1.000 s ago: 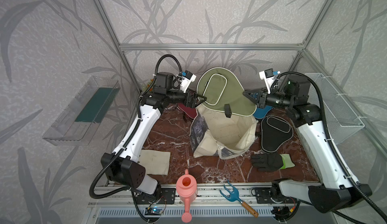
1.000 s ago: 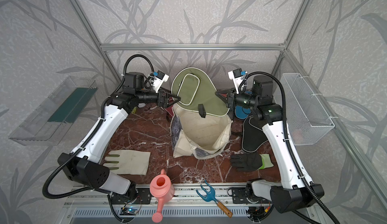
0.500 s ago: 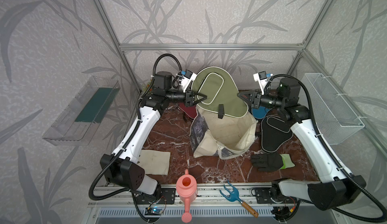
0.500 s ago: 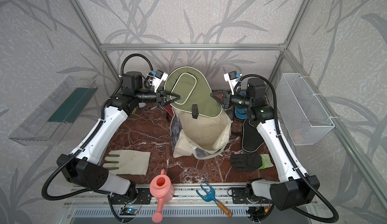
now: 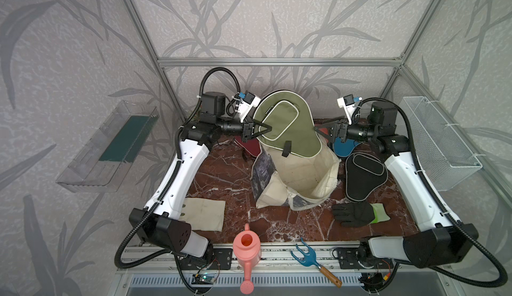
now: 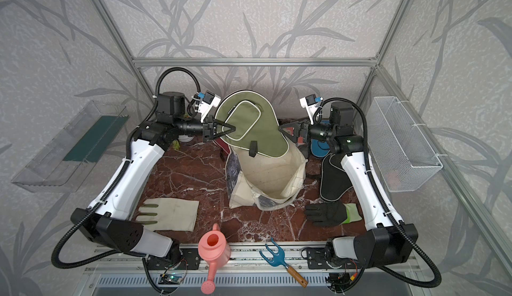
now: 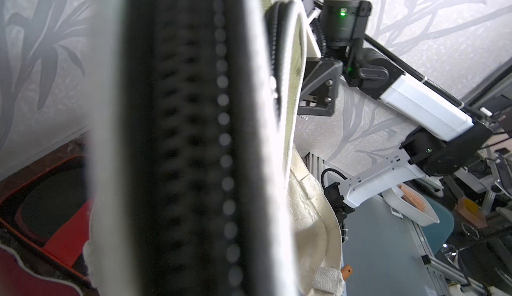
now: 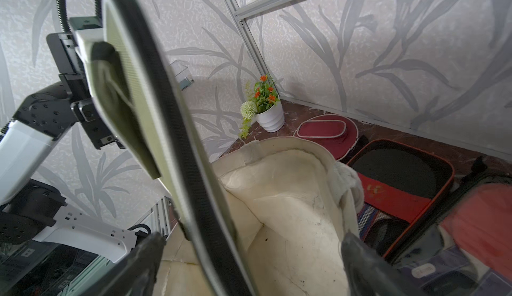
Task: Remove the ping pong set from the canvas bag
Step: Pick up the ping pong set from the canvas bag.
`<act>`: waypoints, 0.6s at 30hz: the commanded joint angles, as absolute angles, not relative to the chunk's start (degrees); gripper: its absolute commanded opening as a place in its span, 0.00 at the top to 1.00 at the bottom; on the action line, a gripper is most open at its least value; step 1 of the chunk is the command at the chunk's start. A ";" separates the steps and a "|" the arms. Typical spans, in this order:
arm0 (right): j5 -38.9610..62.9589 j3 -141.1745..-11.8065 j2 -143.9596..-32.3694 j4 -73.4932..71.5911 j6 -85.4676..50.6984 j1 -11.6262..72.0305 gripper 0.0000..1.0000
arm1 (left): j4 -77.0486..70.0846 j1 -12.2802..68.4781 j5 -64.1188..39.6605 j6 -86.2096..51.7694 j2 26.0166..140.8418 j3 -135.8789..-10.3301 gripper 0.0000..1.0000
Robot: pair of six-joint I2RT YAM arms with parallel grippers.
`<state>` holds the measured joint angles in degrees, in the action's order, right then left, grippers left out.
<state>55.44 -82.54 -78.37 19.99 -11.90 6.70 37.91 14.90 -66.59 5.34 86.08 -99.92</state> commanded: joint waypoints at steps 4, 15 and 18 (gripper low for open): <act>61.87 -85.44 -81.99 19.54 -11.10 9.35 0.01 | 49.68 15.38 -75.30 14.94 91.61 -108.02 1.00; 63.48 -84.20 -82.87 15.25 -13.90 15.19 0.57 | 51.14 16.35 -73.27 14.27 96.07 -112.15 1.00; 62.38 -84.44 -82.84 14.77 -14.71 15.64 0.95 | 49.68 16.39 -71.18 12.74 94.75 -112.15 0.84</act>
<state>61.49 -84.07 -82.59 17.58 -12.75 14.79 50.83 15.92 -71.46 12.32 97.23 -109.80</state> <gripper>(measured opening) 0.186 0.145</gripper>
